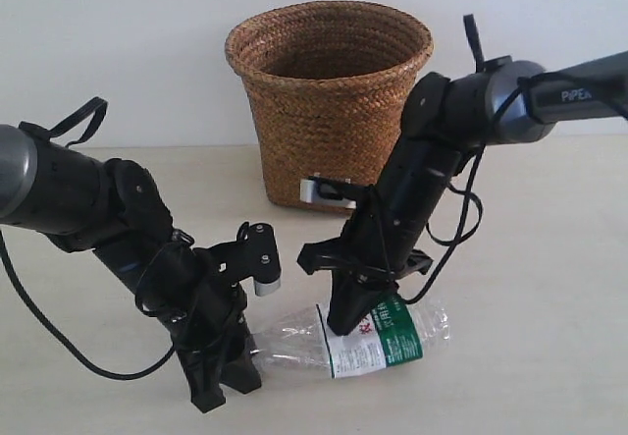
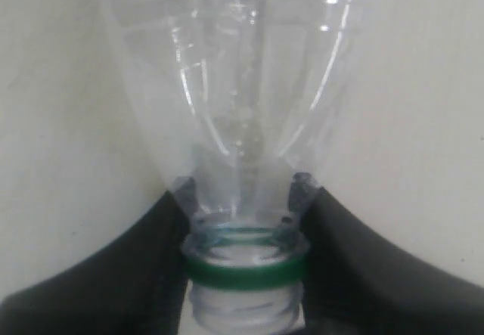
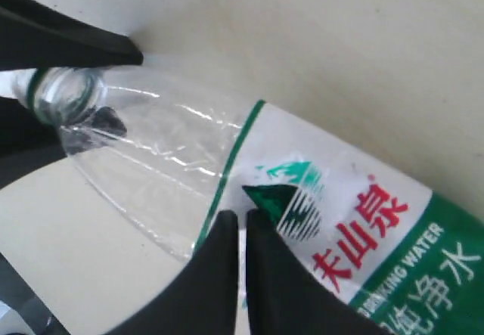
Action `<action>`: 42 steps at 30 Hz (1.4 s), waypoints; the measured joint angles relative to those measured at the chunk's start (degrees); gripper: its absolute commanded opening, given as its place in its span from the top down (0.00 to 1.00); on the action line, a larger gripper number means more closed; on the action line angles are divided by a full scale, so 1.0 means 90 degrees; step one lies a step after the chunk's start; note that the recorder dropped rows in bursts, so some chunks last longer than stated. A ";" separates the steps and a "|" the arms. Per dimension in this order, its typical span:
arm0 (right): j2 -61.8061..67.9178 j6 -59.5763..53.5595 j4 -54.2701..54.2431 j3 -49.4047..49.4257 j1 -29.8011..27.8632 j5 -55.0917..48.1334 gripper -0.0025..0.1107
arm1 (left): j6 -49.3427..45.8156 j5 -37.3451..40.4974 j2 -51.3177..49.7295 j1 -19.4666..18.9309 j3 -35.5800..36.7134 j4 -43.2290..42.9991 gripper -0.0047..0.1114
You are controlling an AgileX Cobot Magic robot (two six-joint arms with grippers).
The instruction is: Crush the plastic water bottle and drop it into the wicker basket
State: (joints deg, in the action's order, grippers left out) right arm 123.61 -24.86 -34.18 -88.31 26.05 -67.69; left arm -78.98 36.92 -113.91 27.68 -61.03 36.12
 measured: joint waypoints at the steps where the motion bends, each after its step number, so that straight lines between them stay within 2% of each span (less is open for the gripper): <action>1: -0.0104 0.0000 0.0037 0.0003 0.0000 0.0000 0.98 | 0.0000 0.0026 0.0000 0.0000 0.0000 0.0000 0.93; 9: -0.0730 0.0159 0.0066 0.0067 0.0000 0.0029 0.98 | 0.0000 0.0040 0.0000 0.0013 0.0000 -0.0013 0.93; 15: -0.0498 0.0238 -0.0088 0.0376 0.0000 0.0456 0.98 | 0.0012 0.0050 0.0000 0.0013 0.0000 -0.0013 0.93; 33: 0.0308 0.0275 -0.0213 0.0303 -0.0008 0.0640 0.98 | 0.0035 0.0115 0.0000 0.0013 0.0000 -0.0053 0.93; 42: -0.0679 -0.0215 0.0200 0.0388 -0.0023 0.0324 0.98 | 0.0035 0.0115 0.0000 0.0013 0.0000 -0.0061 0.93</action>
State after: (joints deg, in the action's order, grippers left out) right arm 117.50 -26.80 -32.38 -84.82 25.85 -64.77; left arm -78.66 37.96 -113.91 27.79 -61.03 35.57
